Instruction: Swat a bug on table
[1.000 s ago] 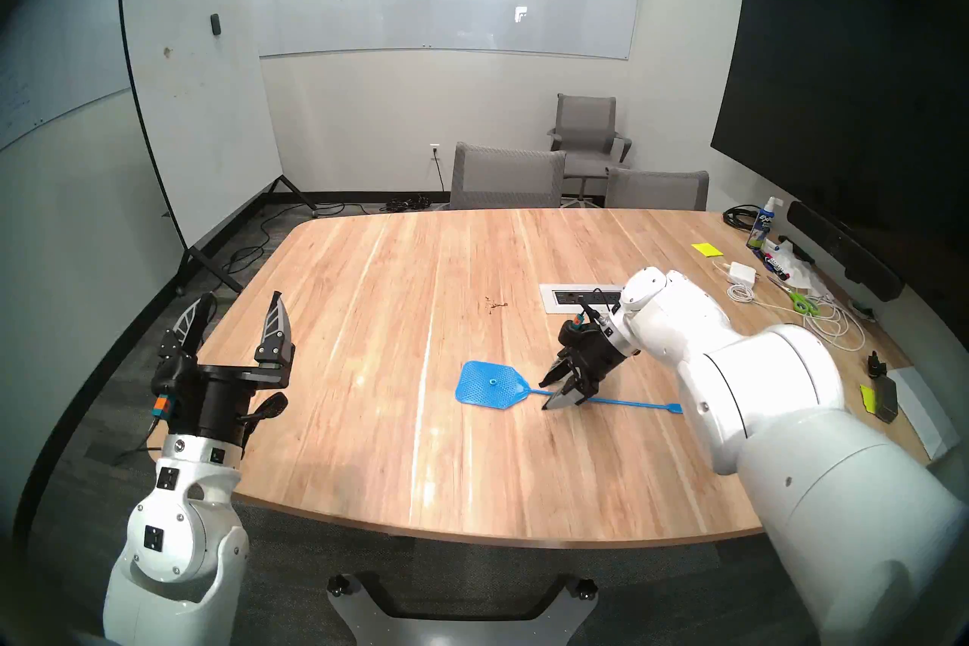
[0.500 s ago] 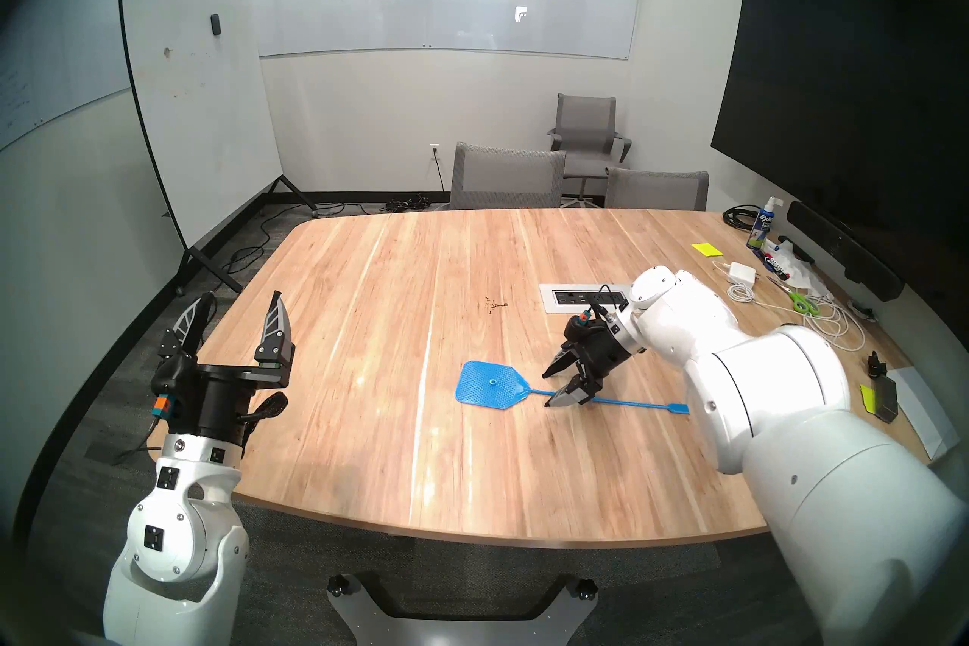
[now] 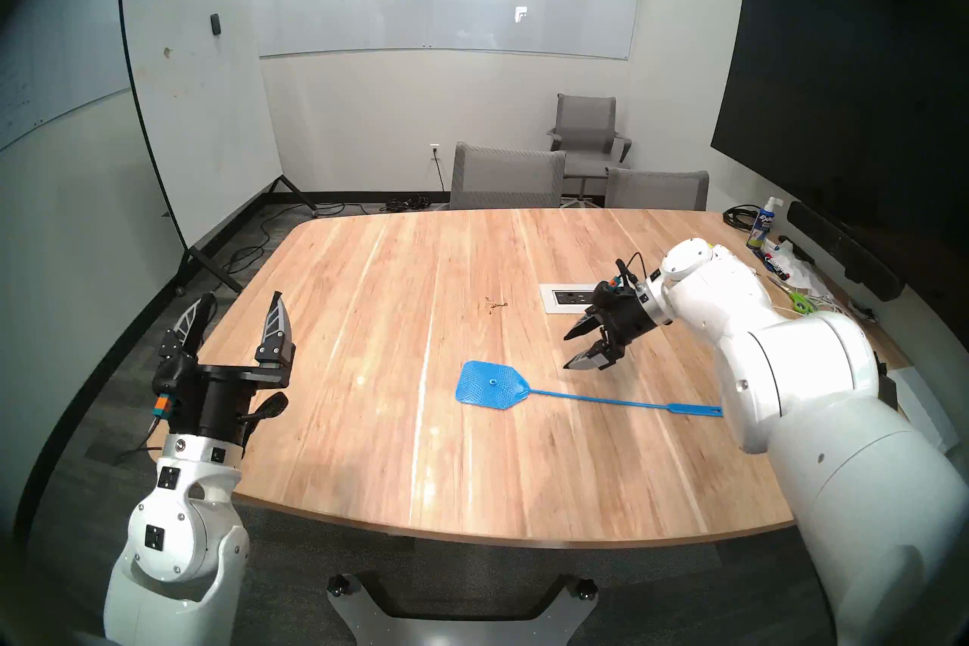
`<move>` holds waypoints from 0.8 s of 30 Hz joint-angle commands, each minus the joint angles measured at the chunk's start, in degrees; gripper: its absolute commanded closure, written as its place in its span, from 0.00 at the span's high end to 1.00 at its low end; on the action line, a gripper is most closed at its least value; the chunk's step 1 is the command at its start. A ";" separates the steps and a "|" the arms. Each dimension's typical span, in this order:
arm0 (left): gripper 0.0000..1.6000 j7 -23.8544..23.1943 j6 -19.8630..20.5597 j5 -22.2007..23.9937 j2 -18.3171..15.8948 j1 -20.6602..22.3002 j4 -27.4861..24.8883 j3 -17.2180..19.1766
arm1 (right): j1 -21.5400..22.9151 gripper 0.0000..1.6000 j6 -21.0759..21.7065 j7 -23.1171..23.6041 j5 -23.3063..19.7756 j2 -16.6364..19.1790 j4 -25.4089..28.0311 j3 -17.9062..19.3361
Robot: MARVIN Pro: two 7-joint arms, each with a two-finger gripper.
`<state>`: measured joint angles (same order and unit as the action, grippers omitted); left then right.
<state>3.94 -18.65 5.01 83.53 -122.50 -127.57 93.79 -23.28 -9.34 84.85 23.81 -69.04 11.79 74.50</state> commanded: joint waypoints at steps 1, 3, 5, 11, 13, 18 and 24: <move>1.00 -0.07 -0.28 -0.03 -0.04 0.18 -0.97 -0.07 | 3.08 1.00 2.27 -0.98 -2.07 4.23 0.93 2.88; 1.00 -0.07 -0.28 -0.03 -0.04 0.19 -0.95 -0.07 | 3.05 1.00 2.70 -1.24 -2.33 4.69 0.73 3.34; 1.00 -0.07 -0.28 -0.03 -0.04 0.23 -0.91 -0.07 | 3.00 1.00 4.17 -1.50 -3.32 5.98 0.14 5.00; 1.00 -0.07 -0.28 -0.03 -0.04 0.30 -0.84 -0.07 | 2.23 1.00 7.40 -2.03 -5.19 8.31 -1.13 8.43; 1.00 -0.07 -0.28 -0.03 -0.04 0.31 -0.82 -0.07 | 1.79 1.00 8.53 -2.34 -5.73 9.18 -1.88 9.49; 1.00 -0.07 -0.28 -0.04 -0.03 0.37 -0.77 -0.07 | 0.60 1.00 10.69 -3.14 -6.68 11.28 -4.33 11.62; 1.00 -0.07 -0.27 -0.03 -0.03 0.44 -0.65 -0.07 | -1.48 1.00 12.19 -3.49 -7.63 13.71 -5.58 13.72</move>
<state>3.94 -18.65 5.01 83.54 -122.20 -127.28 93.79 -23.42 1.23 81.44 18.09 -59.30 6.68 86.05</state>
